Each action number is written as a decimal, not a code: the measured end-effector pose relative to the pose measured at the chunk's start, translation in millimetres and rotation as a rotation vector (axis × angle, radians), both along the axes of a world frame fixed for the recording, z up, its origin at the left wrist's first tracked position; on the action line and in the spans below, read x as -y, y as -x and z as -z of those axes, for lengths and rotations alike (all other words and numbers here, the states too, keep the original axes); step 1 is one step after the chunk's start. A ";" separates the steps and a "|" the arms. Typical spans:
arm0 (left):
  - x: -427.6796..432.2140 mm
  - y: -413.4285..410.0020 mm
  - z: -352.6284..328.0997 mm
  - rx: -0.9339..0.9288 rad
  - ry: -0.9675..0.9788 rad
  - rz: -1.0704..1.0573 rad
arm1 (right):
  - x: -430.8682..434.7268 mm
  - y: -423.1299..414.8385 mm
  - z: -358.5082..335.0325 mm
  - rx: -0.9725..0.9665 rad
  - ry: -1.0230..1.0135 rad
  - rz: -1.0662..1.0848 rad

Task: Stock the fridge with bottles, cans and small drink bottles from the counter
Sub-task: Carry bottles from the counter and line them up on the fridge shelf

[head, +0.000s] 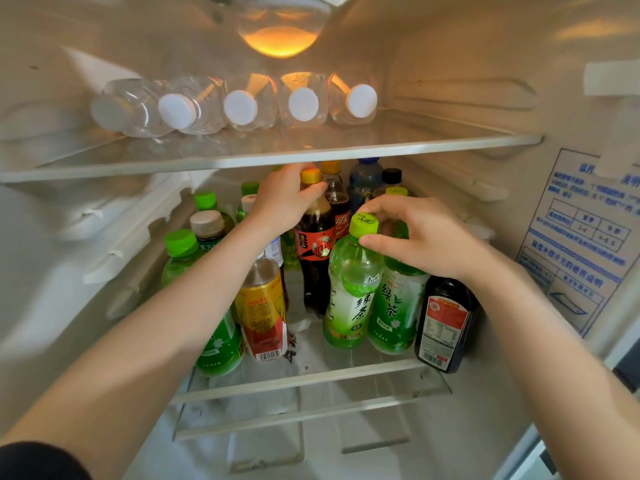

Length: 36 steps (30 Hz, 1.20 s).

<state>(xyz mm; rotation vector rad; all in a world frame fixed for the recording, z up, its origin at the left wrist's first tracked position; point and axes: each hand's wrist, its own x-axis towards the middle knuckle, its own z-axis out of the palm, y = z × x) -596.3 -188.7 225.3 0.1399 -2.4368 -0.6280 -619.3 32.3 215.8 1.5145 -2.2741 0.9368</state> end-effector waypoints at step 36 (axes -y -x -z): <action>-11.9 9.6 -3.7 0.289 -0.183 0.296 | 1.1 -4.2 -2.4 0.074 -0.033 0.031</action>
